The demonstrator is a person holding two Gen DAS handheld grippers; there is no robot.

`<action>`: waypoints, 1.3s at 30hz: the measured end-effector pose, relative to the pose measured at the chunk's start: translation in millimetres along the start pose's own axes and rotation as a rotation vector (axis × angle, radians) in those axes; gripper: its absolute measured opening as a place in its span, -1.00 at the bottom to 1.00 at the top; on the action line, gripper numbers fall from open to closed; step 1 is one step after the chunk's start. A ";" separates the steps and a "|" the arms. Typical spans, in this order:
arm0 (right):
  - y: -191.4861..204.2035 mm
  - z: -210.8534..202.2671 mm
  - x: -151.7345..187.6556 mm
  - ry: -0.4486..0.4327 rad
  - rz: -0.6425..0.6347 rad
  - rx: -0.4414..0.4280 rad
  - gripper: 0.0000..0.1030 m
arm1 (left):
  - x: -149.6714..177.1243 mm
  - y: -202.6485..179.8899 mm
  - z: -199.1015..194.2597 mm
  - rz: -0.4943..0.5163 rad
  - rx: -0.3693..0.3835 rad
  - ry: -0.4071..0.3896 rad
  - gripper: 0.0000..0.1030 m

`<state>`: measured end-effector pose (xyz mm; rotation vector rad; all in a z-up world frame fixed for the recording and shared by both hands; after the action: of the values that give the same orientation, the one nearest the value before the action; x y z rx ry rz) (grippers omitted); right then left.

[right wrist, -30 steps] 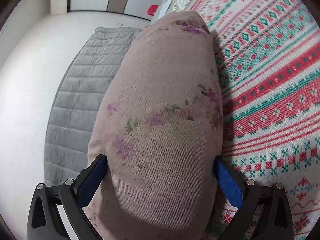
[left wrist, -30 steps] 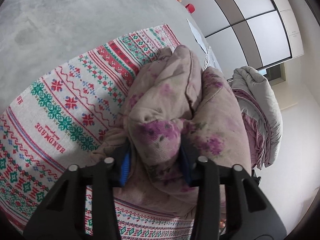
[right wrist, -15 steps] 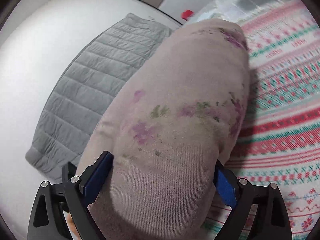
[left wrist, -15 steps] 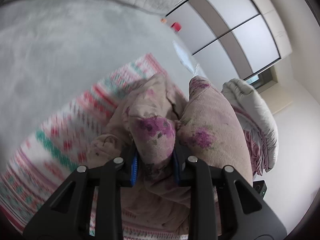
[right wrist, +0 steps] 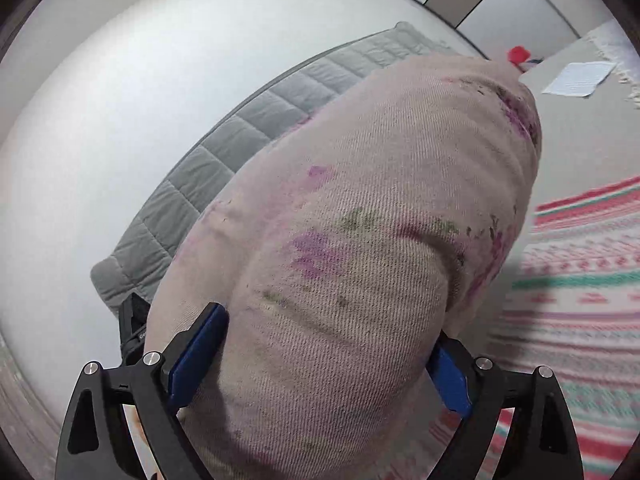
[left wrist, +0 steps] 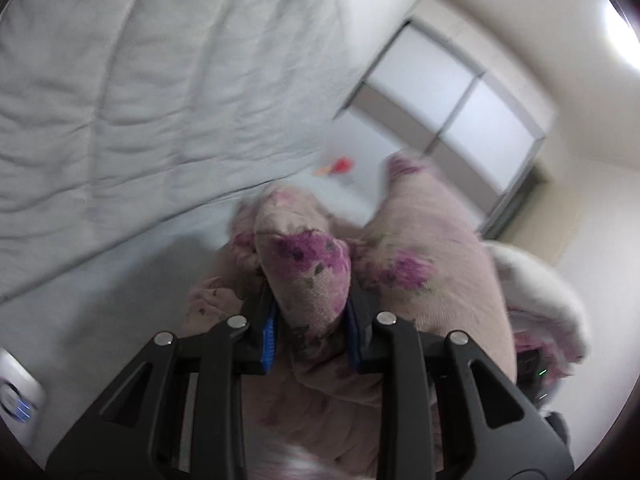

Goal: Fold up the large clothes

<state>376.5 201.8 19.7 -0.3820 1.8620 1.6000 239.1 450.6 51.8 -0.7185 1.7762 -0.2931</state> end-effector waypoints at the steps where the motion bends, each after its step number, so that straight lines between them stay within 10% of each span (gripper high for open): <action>1: -15.9 18.7 3.8 0.032 0.049 0.039 0.83 | 3.7 20.3 20.1 -0.010 -0.048 0.049 -0.31; 4: -79.4 76.4 45.3 0.224 0.163 0.335 0.75 | 42.4 79.9 93.3 0.147 -0.375 0.243 -0.18; 6: -90.3 79.9 55.3 0.219 0.163 0.319 0.72 | 54.0 69.9 98.5 0.372 -0.427 0.174 -0.17; 17: -24.1 25.6 21.9 0.146 -0.021 0.368 0.72 | -2.4 43.7 18.9 0.299 -0.506 0.019 0.20; 28: 99.3 -142.3 85.4 0.119 -0.286 0.395 0.74 | 121.6 -48.1 -161.6 0.295 -0.360 -0.009 0.66; 39: 200.5 -253.3 154.4 0.098 -0.504 0.408 0.94 | 202.9 -114.7 -266.6 0.454 -0.405 -0.050 0.82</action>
<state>69.5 30.8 88.5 -0.6875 1.9107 0.8603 -7.5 196.6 42.6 -0.5703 1.9132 0.3959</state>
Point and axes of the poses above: each gripper's, at about its wrist camera, not at the fingertips, and z roughly the way its jaws point, y to its left, x to its underside, the point moved 2 cm from there along z, roughly the way its jaws point, and after that the axes turned 8 degrees about -y, right-handed, at the moved point
